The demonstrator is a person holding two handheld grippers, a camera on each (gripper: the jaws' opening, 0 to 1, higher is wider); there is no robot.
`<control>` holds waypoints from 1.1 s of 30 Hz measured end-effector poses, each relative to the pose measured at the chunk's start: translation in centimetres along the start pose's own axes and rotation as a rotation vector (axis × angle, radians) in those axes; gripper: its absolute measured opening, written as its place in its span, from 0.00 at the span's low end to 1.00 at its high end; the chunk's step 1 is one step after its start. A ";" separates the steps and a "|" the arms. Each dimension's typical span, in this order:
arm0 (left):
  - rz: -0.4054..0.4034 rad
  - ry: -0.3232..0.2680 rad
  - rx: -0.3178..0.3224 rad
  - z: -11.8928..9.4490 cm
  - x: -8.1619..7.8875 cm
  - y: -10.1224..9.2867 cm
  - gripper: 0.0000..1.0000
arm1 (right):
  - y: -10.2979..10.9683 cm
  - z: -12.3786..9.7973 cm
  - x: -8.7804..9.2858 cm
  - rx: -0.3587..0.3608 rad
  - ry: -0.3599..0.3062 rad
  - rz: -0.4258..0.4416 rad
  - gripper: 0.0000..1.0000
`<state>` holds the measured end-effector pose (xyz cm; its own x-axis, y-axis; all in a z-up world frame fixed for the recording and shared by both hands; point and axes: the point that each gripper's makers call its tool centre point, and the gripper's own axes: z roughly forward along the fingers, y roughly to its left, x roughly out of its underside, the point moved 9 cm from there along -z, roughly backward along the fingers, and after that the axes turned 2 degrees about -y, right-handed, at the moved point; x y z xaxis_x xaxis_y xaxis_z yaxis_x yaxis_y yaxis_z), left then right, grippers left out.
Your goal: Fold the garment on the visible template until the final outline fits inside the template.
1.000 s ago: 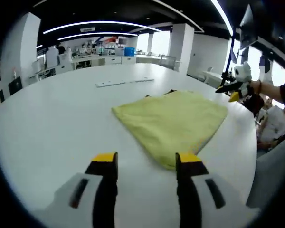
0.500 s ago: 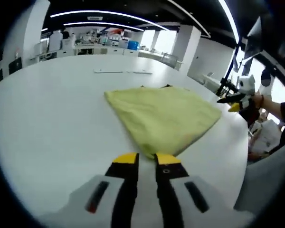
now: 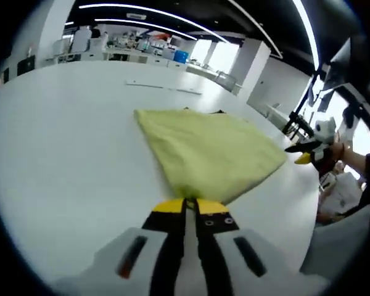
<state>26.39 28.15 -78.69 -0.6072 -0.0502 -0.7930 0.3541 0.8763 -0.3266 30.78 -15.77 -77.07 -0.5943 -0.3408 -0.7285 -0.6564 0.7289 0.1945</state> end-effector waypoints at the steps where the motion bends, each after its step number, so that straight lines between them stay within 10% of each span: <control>1: 0.008 -0.003 -0.008 -0.1 0.0 0.0 0.05 | 0.0 0.0 0.1 0.001 0.000 0.004 0.56; 18: -0.022 -0.030 -0.015 1.2 -0.2 0.2 0.07 | -0.1 0.1 0.3 0.003 -0.012 0.012 0.52; 33: 0.010 -0.001 -0.007 0.8 -0.1 0.3 0.00 | -1.1 0.3 0.9 -0.004 -0.039 0.035 0.19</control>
<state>27.11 28.01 -79.14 -0.6027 -0.0416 -0.7969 0.3552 0.8803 -0.3146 31.09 -16.73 -78.17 -0.5986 -0.2918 -0.7460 -0.6376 0.7374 0.2231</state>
